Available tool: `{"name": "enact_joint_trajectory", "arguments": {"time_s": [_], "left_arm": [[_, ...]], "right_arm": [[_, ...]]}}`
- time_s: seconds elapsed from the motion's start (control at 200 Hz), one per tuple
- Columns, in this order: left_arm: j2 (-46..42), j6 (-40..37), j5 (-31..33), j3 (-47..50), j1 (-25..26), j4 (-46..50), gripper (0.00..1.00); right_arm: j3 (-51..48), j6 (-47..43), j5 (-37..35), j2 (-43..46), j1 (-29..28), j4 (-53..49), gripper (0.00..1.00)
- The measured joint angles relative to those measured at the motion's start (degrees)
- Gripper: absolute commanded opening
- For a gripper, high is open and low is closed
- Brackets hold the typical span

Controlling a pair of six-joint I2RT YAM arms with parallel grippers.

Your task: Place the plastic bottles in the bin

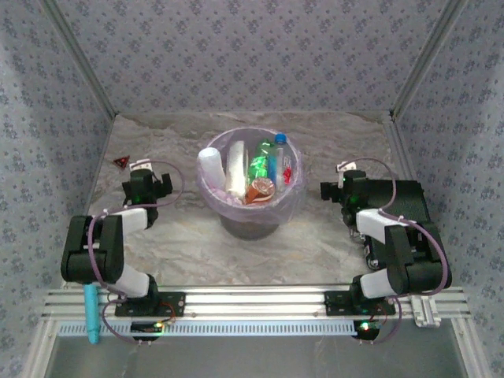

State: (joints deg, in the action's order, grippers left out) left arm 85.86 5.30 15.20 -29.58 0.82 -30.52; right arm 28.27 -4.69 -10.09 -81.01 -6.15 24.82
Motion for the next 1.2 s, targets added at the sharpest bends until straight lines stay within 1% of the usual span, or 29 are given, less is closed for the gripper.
{"name": "enact_joint_trajectory", "arguments": {"time_s": [0.155, 0.28, 0.39, 0.505, 0.68, 1.199], "left_arm": [[0.61, -1.77, -2.38, 1.60, 0.22, -3.85, 1.00], [1.44, -2.73, -5.46, 5.20, -0.07, -10.67, 1.00], [2.34, -2.97, -6.84, 6.19, -0.26, -12.02, 1.00], [2.34, -3.17, -7.91, 6.16, -0.46, -13.25, 1.00], [2.34, -3.34, -8.39, 6.16, -0.44, -13.49, 1.00], [2.34, -3.34, -8.41, 6.16, -0.46, -14.47, 1.00]], "right_arm": [[-3.06, -0.96, 0.61, -0.74, 1.14, 8.44, 1.00], [-5.14, -0.74, 2.54, -1.20, 3.45, 13.20, 1.00], [-6.25, -0.46, 4.52, -4.63, 5.68, 19.78, 1.00], [-5.95, 0.66, 6.62, -5.11, 7.32, 20.85, 1.00], [-5.92, 1.44, 7.96, -5.14, 7.78, 21.24, 1.00], [-5.92, 1.88, 7.98, -5.14, 7.78, 21.29, 1.00]]}}
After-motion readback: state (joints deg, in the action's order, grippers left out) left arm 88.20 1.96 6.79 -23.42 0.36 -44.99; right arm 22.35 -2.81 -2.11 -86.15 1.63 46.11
